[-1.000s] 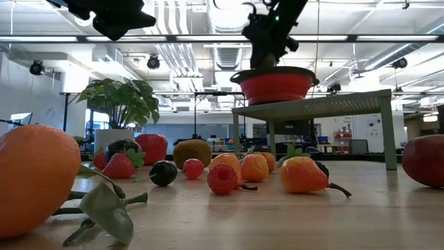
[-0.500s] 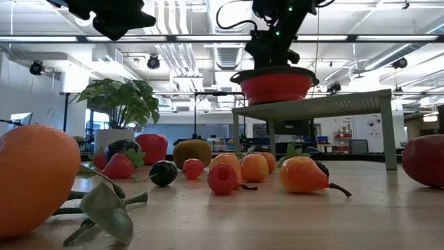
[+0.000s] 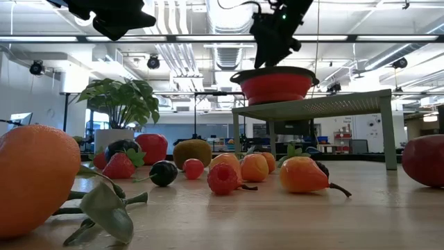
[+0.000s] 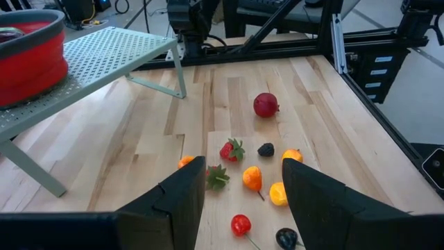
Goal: Pick & Place Fruit
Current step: Put the red apple into the red gray colander on the shelf
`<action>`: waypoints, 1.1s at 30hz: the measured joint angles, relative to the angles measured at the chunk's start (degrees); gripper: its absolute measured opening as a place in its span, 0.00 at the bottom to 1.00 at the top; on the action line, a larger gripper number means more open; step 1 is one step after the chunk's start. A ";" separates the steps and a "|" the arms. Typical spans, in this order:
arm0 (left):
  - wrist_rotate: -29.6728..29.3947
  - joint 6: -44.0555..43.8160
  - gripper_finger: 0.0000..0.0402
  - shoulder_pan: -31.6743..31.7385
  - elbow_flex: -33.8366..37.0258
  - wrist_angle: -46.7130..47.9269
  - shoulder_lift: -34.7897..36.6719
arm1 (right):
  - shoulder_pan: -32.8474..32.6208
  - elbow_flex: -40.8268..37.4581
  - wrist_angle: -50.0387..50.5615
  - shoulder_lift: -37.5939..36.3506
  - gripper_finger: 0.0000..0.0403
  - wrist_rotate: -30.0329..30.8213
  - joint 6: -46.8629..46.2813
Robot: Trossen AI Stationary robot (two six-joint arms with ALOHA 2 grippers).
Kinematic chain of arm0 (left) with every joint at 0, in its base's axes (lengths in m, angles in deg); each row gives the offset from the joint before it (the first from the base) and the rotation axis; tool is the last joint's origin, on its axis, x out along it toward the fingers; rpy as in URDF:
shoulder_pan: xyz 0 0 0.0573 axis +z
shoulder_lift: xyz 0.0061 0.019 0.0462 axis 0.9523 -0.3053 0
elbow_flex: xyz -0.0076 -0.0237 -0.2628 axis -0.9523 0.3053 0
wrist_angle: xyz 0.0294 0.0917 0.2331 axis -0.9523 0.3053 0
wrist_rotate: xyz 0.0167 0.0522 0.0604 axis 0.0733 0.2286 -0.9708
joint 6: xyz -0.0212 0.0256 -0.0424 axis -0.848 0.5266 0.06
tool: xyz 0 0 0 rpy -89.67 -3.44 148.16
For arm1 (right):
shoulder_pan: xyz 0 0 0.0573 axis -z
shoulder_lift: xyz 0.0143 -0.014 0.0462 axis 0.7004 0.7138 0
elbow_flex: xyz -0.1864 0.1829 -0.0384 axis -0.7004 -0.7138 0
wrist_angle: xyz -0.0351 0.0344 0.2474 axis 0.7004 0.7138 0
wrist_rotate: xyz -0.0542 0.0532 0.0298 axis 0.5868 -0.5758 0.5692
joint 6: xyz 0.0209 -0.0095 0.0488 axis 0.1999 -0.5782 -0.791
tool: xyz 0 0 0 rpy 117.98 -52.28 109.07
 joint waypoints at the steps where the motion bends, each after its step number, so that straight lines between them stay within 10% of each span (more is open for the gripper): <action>1: 0.00 0.01 0.49 -0.01 0.00 0.00 0.00 | -1.14 0.00 0.93 -0.27 0.68 0.01 -0.10; 33: 0.00 -0.01 0.49 0.00 0.00 0.00 0.00 | -35.13 -5.24 11.21 -1.13 0.07 0.08 -21.05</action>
